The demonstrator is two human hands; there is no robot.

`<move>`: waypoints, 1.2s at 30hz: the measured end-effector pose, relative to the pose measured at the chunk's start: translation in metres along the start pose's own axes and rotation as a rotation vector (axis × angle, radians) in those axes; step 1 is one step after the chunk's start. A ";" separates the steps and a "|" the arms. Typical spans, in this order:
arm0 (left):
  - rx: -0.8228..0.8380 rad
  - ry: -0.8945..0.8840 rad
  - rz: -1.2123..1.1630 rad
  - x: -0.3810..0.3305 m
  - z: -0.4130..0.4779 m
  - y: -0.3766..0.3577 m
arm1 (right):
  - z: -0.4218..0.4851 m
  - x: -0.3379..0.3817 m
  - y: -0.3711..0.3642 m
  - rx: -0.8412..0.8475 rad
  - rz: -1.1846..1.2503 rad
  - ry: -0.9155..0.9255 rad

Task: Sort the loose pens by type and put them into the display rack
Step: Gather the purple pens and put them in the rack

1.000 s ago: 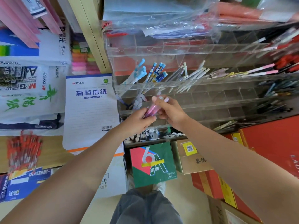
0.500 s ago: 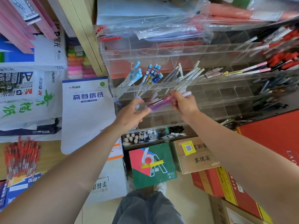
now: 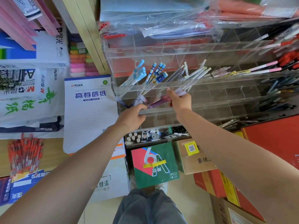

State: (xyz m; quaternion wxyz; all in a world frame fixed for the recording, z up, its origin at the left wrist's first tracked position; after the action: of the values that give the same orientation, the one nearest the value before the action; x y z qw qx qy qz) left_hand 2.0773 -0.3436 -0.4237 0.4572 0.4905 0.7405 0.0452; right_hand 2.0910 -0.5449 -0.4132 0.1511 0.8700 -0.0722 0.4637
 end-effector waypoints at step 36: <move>-0.532 -0.038 -0.365 0.132 -0.150 0.053 | -0.154 -0.025 -0.201 0.577 -0.388 0.228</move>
State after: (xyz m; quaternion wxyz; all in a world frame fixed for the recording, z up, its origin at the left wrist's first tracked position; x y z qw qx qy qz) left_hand 1.9924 -0.1576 -0.3930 0.5837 0.2138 0.7698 0.1452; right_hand 2.0098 -0.3052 -0.3928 -0.0085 0.8172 0.2451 0.5215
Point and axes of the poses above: each hand's wrist, its own z-axis towards the middle knuckle, its own y-axis out of the back of the hand, x = y × z, the point moved 9 cm from there along z, towards the middle knuckle, and after that the axes turned 9 degrees about x, right-handed, at the moved point
